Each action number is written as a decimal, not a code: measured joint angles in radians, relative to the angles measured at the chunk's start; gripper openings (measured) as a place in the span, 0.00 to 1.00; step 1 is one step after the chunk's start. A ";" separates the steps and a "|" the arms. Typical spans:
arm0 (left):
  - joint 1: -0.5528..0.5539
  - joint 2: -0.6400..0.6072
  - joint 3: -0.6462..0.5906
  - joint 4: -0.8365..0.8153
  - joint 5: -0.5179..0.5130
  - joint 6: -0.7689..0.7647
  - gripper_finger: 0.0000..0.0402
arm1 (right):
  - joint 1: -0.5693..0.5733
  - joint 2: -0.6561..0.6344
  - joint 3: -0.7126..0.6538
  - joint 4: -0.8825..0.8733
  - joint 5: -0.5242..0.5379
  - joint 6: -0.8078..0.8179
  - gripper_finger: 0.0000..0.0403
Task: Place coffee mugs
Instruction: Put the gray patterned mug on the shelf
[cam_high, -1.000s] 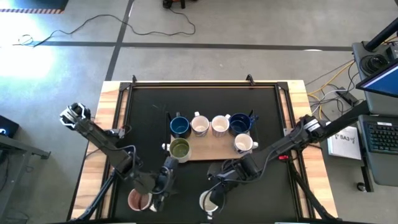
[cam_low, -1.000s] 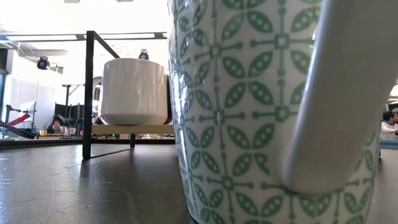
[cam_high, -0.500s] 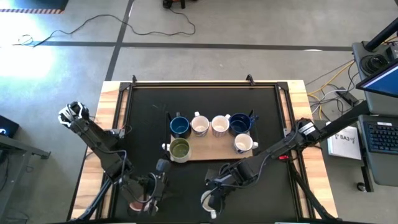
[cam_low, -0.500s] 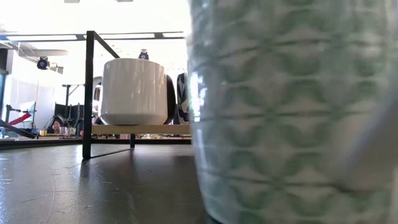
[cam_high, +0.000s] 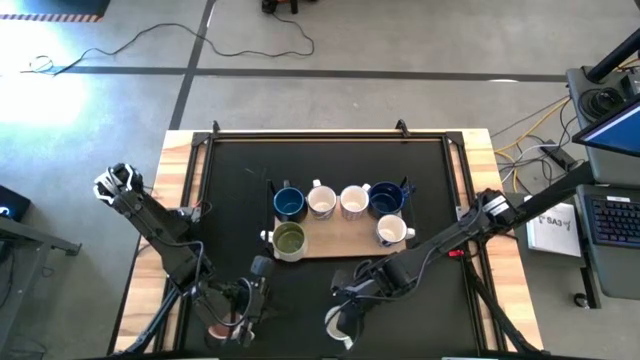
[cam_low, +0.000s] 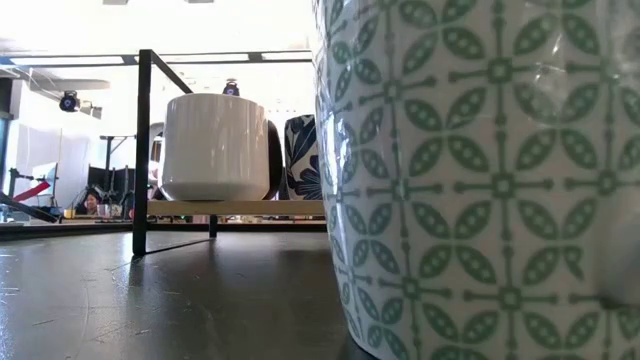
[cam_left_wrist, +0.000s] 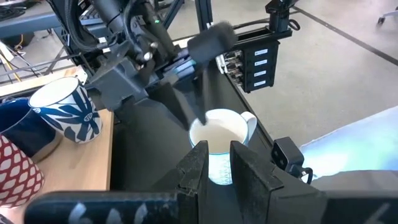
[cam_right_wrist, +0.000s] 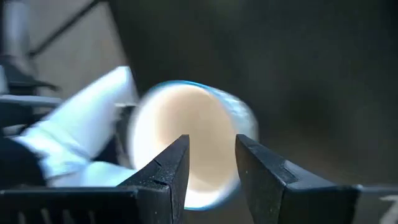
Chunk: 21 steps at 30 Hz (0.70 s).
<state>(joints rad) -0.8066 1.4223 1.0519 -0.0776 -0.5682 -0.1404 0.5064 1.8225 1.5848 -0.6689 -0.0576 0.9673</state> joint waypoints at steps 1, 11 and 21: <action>0.000 0.000 0.000 0.000 0.000 0.000 0.12 | 0.000 0.000 0.000 -0.031 0.017 -0.002 0.29; 0.000 0.000 0.000 -0.003 0.000 0.000 0.12 | 0.000 0.001 -0.002 -0.088 0.041 -0.004 0.29; 0.000 0.001 0.000 -0.012 0.001 0.007 0.12 | 0.021 0.043 -0.006 -0.073 0.050 0.011 0.28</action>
<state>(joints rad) -0.8066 1.4235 1.0515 -0.0894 -0.5674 -0.1334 0.5271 1.8657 1.5791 -0.7416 -0.0074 0.9778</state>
